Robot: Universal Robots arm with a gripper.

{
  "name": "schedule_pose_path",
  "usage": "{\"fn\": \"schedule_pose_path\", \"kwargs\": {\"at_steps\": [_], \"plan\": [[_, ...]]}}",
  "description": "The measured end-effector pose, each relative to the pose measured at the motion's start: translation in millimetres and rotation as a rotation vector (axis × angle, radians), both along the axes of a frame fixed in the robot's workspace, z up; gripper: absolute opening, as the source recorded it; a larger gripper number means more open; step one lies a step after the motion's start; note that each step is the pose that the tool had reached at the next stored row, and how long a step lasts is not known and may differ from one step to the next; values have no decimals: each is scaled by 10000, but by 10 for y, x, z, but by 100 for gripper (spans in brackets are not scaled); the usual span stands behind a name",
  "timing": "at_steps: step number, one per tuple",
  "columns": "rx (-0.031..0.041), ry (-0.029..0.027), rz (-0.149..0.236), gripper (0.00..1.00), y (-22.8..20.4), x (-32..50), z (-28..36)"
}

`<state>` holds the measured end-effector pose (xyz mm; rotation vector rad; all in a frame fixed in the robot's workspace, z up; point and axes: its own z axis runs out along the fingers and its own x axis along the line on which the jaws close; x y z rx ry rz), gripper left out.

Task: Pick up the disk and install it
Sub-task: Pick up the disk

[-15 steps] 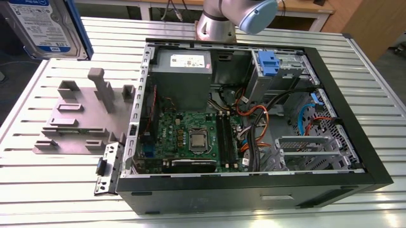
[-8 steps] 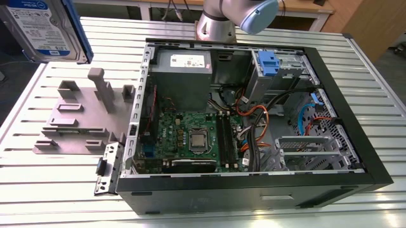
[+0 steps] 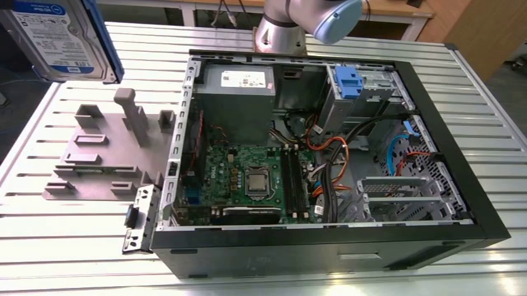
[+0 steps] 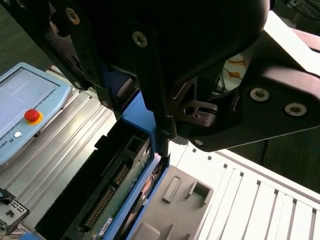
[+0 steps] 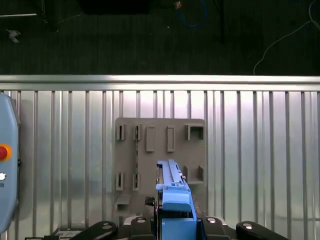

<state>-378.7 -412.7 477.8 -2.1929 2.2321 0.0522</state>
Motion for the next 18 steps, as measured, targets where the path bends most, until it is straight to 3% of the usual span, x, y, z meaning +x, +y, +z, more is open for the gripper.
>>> {"fn": "schedule_pose_path", "kwargs": {"at_steps": [7, 13, 18], "plan": [[1, 106, 0, 36, -23, 144, 0], [3, 112, 3, 36, -31, 223, -1], [0, 114, 331, 36, -34, 235, -2]]}}
